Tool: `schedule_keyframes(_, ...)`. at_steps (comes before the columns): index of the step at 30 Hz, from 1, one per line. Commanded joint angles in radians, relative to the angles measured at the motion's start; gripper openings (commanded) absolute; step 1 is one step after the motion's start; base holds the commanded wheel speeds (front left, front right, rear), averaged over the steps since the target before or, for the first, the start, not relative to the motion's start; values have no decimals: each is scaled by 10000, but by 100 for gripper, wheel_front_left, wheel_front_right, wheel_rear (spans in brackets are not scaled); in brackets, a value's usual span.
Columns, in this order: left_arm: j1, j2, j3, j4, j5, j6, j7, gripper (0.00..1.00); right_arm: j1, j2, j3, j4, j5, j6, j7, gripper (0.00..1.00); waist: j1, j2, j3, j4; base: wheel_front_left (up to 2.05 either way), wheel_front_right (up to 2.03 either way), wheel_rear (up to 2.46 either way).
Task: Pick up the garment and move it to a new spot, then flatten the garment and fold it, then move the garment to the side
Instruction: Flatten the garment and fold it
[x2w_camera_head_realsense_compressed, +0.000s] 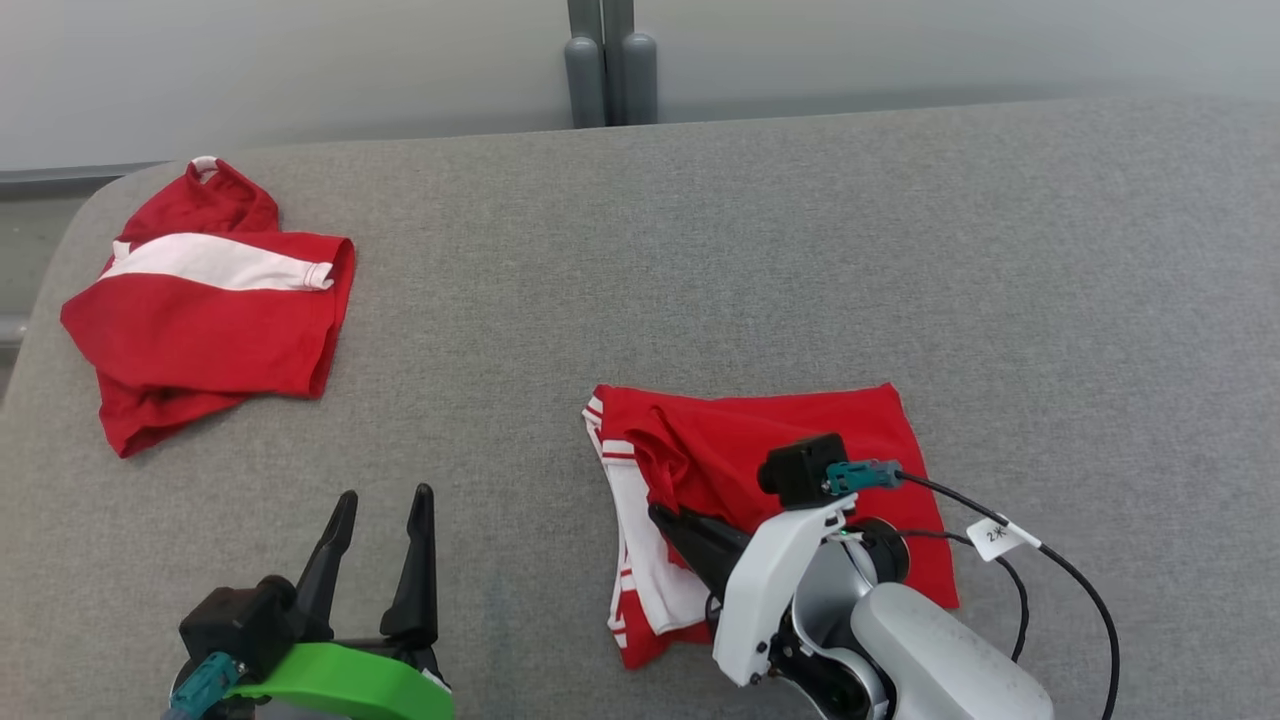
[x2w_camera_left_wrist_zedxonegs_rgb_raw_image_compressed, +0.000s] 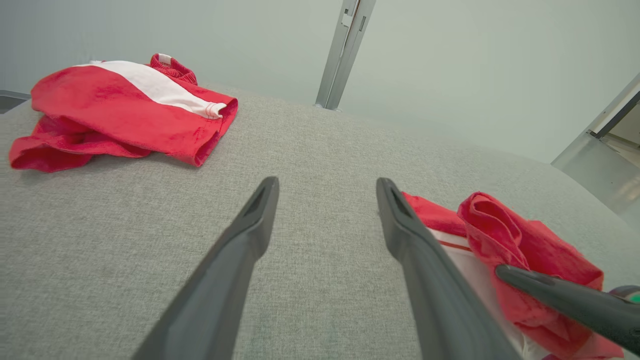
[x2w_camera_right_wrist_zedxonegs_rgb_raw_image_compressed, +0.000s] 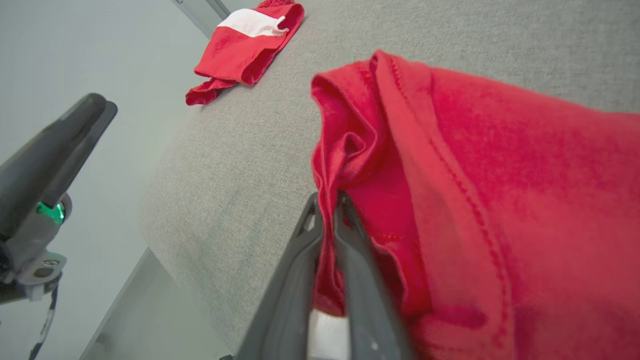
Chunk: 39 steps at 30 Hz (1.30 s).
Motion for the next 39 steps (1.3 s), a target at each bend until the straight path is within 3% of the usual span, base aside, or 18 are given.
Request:
schedule_keyframes(1,-172,-16,2,33,78,-22,-9,100,-128,80,79,81,138,7,-182,100,0,0,32,113,0,0,0)
schedule_keyframes(13,-247,-92,-142,103,131,-60,-68,100,-420,62,74,-663,886,6,-1448,100,0,0,30,-203,0,0,0)
schedule_keyframes(28,-408,-258,-442,288,189,-138,-79,100,639,-593,-2528,-812,-1302,7,-3073,100,0,0,117,-327,0,0,0)
schedule_keyframes(29,-398,-261,-420,289,182,-113,-94,100,769,-582,-2623,-802,-1426,6,-3135,97,0,0,120,-306,0,0,0)
schedule_keyframes(30,-390,-260,-405,286,176,-100,-106,100,883,-589,-2666,-783,-1539,6,-3160,78,0,0,120,-286,0,0,0)
schedule_keyframes(31,-378,-258,-383,275,170,-88,-114,100,1039,-620,-2671,-752,-1739,7,-3193,39,0,0,123,-258,0,0,0)
schedule_keyframes(32,-366,-257,-363,267,163,-76,-118,100,1153,-641,-2675,-706,-1885,6,-3229,32,0,0,126,-233,0,0,0)
schedule_keyframes(33,-356,-251,-347,257,159,-66,-130,100,1305,-631,-2639,-626,-2007,6,-3239,9,0,0,132,-196,0,0,0)
schedule_keyframes(34,-352,-246,-335,249,160,-59,-141,100,1430,-583,-2603,-558,-2021,7,-3271,0,0,0,139,-162,0,0,0)
schedule_keyframes(39,-382,-223,-291,225,144,-48,-171,100,1773,-467,-2090,81,-2389,6,-3424,0,0,0,195,86,0,0,0)
